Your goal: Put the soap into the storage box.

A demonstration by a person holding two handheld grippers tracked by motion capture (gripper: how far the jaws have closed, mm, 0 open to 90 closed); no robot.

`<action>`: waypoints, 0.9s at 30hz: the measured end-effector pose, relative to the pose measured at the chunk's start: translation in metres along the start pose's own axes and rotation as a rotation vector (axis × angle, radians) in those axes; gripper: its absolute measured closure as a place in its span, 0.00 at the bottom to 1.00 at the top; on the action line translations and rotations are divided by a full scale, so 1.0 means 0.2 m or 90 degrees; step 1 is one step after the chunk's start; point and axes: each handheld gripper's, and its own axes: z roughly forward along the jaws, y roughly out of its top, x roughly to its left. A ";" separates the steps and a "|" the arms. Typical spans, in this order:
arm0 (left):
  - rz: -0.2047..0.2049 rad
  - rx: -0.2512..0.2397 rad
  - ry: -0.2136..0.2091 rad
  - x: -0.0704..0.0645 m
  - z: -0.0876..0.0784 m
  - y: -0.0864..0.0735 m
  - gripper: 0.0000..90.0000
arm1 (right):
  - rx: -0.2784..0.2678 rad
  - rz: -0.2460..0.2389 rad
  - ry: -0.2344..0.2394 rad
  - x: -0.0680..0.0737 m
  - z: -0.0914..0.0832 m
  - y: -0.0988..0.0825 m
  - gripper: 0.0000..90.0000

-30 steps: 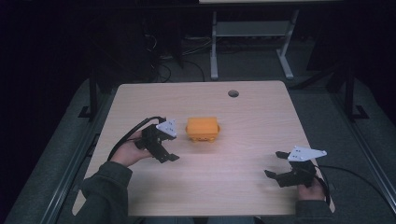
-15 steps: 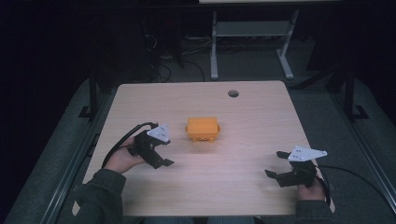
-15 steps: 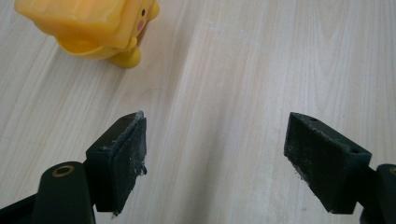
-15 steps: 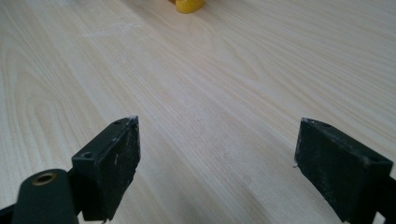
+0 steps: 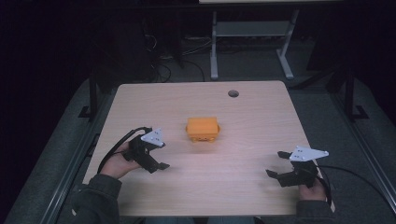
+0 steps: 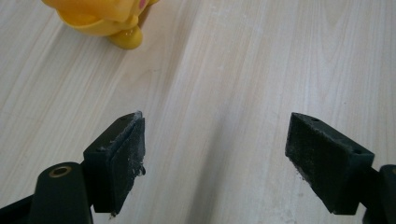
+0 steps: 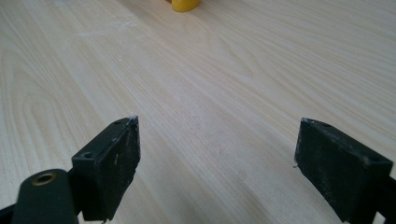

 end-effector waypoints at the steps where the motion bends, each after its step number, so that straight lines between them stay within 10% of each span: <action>1: 0.004 0.004 0.000 0.00 0.00 -0.01 0.22 | -0.001 -0.002 0.000 0.00 0.00 0.00 0.15; 27: -0.025 0.002 0.020 -0.06 -0.02 -0.20 0.21 | 0.005 -0.002 -0.003 0.00 0.00 -0.01 0.15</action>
